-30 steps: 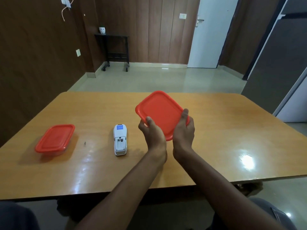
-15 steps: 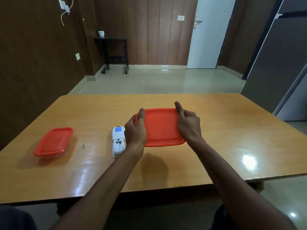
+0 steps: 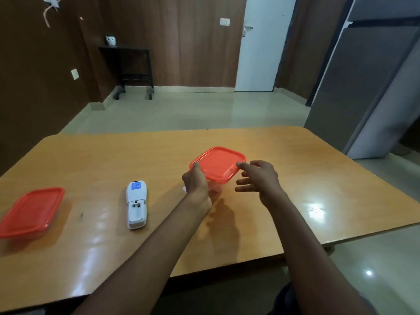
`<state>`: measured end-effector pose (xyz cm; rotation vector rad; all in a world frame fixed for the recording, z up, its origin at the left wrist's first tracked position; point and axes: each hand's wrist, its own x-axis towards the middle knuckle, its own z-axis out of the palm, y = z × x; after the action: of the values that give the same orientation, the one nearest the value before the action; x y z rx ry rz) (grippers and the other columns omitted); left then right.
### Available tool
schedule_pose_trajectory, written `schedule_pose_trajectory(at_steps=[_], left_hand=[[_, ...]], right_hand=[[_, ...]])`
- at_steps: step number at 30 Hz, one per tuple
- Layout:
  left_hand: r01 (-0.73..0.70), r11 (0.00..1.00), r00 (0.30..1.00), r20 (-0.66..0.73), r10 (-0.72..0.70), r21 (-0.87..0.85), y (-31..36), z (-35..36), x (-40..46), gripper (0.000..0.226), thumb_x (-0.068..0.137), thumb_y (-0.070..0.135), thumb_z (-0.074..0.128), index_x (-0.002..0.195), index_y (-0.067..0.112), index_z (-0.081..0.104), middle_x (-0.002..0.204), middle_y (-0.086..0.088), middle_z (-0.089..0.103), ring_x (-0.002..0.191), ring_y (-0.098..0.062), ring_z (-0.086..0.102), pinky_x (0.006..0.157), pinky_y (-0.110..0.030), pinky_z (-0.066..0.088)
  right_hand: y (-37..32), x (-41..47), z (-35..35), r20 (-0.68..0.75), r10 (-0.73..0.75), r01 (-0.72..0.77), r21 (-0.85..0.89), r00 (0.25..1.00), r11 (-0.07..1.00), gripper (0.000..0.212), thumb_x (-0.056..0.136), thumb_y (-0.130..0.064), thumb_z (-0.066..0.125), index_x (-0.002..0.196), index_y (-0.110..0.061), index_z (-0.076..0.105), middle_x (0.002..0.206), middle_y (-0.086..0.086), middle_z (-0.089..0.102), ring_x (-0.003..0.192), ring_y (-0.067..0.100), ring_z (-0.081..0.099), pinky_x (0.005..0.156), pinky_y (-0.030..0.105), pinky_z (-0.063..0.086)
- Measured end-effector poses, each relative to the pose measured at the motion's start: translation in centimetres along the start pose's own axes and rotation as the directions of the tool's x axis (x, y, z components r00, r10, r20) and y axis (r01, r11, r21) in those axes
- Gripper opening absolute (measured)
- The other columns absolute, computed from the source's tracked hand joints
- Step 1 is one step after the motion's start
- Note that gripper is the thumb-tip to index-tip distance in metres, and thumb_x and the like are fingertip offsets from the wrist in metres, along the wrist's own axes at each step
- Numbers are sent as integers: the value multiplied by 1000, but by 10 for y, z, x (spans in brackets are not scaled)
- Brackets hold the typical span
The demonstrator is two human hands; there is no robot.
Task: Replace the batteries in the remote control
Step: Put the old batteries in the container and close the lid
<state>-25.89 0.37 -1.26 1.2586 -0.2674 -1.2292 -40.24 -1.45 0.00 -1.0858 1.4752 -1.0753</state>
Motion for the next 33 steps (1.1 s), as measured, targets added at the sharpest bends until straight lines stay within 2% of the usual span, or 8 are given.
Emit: schedule_pose_trajectory(at_steps=[3, 8, 11, 16, 21, 25, 30, 33], left_hand=[[5, 999, 996, 89, -9, 46, -21, 35, 0, 45, 91, 37, 69, 121, 12, 46, 107, -10, 61, 85, -25, 62, 87, -53, 59], [-87, 912, 975, 222, -4, 401, -53, 75, 16, 27, 85, 36, 75, 73, 17, 60, 78, -3, 62, 67, -23, 59, 75, -35, 53], [-79, 871, 950, 301, -82, 485, -61, 101, 30, 15, 93, 30, 63, 88, 15, 67, 85, -1, 65, 66, -23, 63, 79, -38, 57], [-143, 842, 859, 488, -156, 521, -74, 156, 62, 28, 95, 18, 55, 119, 13, 68, 95, -10, 63, 67, -24, 60, 75, -39, 57], [-315, 761, 791, 600, -120, 568, -91, 207, 99, 27, 94, 23, 60, 120, 19, 66, 79, 0, 57, 60, -20, 56, 66, -33, 53], [-486, 659, 733, 678, -50, 574, -99, 239, 126, 28, 95, 28, 60, 123, 24, 65, 101, 7, 63, 72, -16, 62, 71, -29, 54], [-500, 663, 717, 696, -45, 558, -98, 263, 154, 25, 95, 28, 61, 119, 24, 68, 92, 5, 62, 65, -16, 61, 79, -39, 59], [-500, 663, 721, 692, -38, 557, -96, 270, 165, 22, 95, 28, 61, 116, 24, 69, 91, 4, 63, 63, -17, 62, 67, -33, 57]], right_hand=[[11, 16, -8, -111, 15, -16, -8, 994, 1000, 56, 88, -21, 73, 138, -4, 54, 120, 20, 62, 87, 34, 70, 56, 45, 64], [30, 61, -55, -394, 41, -51, -13, 918, 999, 26, 89, -7, 64, 113, -12, 73, 108, 10, 67, 54, 24, 69, 64, 47, 64], [36, 104, -90, -529, 60, -71, 0, 846, 998, 23, 88, -2, 62, 95, -17, 79, 95, 10, 73, 50, 28, 71, 61, 45, 65], [21, 196, -133, -606, -13, -39, -73, 795, 997, 25, 88, -3, 59, 97, -17, 78, 90, 7, 73, 56, 27, 72, 63, 44, 65], [4, 287, -172, -653, -47, -18, -92, 755, 996, 21, 92, -13, 53, 94, -12, 75, 90, 9, 69, 67, 31, 71, 69, 48, 64], [-5, 346, -203, -676, -87, -19, -149, 731, 989, 27, 94, -13, 52, 100, -3, 77, 89, 13, 69, 72, 31, 70, 78, 49, 63], [-8, 399, -232, -687, -111, -10, -170, 718, 985, 29, 90, -13, 54, 104, -10, 79, 103, 14, 76, 91, 34, 73, 86, 47, 61], [-8, 419, -243, -690, -103, -28, -176, 716, 984, 29, 87, -16, 55, 100, -12, 80, 99, 12, 76, 91, 32, 73, 87, 46, 61]])
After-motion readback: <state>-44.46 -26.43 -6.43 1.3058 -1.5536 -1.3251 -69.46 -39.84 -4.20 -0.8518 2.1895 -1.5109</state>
